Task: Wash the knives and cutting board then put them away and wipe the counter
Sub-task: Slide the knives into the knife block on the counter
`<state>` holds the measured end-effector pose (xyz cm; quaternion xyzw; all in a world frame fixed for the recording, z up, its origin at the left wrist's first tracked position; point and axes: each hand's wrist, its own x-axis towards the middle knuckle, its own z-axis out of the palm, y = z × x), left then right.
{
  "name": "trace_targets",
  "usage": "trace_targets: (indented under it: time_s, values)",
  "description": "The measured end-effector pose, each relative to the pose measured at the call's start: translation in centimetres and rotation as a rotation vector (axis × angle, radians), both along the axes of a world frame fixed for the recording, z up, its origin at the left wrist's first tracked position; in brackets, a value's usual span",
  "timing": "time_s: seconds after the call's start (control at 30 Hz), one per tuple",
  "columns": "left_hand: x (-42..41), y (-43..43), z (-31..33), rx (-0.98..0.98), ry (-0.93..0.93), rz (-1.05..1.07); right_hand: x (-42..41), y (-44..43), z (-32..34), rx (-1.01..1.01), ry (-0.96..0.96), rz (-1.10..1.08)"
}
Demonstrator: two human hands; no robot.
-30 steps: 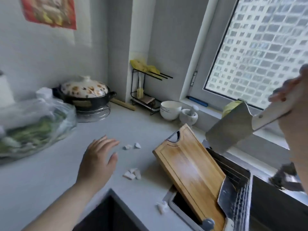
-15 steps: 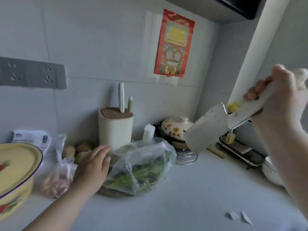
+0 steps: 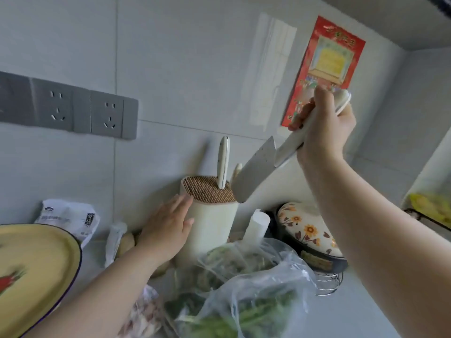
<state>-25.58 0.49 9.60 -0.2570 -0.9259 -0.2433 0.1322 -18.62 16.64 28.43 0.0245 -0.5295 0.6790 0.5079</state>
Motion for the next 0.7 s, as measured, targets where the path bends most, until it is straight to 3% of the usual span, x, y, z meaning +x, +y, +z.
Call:
trace_targets:
  time_s: [0.23, 0.33, 0.7]
  values:
    - [-2.7, 1.1, -1.3, -0.046, 0.005, -0.059, -5.8, -1.7, -1.0, -0.029, 0.018, 0.112]
    - [-2.9, 1.0, -1.3, -0.031, 0.108, -0.082, -7.1, -1.9, -1.4, -0.005, 0.005, 0.124]
    - [-2.2, 1.4, -1.7, -0.056, 0.037, -0.013, -9.2, -1.6, -2.4, 0.045, -0.035, 0.117]
